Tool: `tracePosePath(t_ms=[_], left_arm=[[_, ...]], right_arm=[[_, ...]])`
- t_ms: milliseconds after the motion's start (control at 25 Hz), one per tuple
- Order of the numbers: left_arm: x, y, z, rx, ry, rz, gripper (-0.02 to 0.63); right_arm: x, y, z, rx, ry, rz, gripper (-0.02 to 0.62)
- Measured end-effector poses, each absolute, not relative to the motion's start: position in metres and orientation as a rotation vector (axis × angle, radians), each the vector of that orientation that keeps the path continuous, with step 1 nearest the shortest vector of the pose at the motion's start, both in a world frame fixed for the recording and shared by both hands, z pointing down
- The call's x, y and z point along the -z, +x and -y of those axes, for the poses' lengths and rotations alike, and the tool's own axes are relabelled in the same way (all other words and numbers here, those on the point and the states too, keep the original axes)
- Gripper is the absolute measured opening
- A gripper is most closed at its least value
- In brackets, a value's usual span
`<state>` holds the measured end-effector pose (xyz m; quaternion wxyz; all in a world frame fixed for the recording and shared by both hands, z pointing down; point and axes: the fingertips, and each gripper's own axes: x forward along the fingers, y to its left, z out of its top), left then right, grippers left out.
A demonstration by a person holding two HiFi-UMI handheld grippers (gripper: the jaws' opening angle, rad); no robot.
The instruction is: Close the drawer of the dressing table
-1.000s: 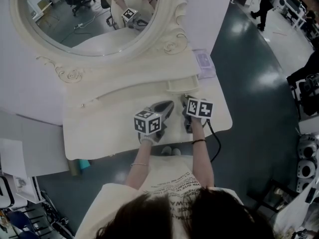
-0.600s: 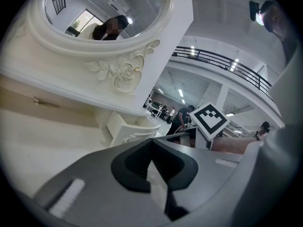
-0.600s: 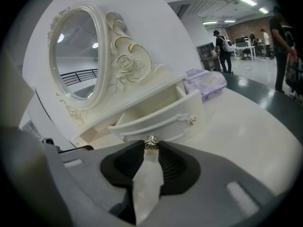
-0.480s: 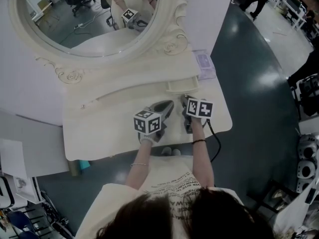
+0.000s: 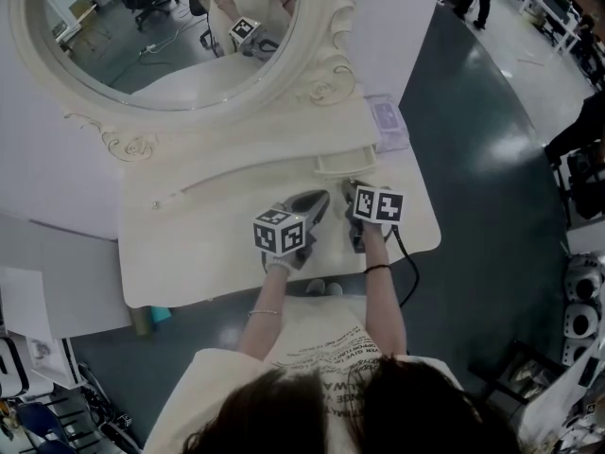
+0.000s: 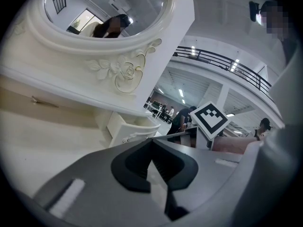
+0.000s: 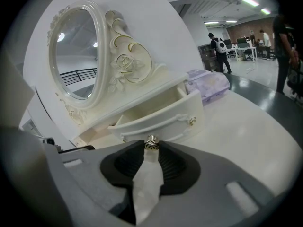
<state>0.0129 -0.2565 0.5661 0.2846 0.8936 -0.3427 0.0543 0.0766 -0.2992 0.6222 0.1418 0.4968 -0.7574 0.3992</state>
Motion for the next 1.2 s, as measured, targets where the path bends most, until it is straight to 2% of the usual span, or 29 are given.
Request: tracePosePath(t_ms=[1200], left_arm=[[-0.568,0.011,0.283,-0.134,2.381,0.922,0.000]], right_arm=[[-0.619,0.074,0.326,-1.130,1.433,2.201,0.101]])
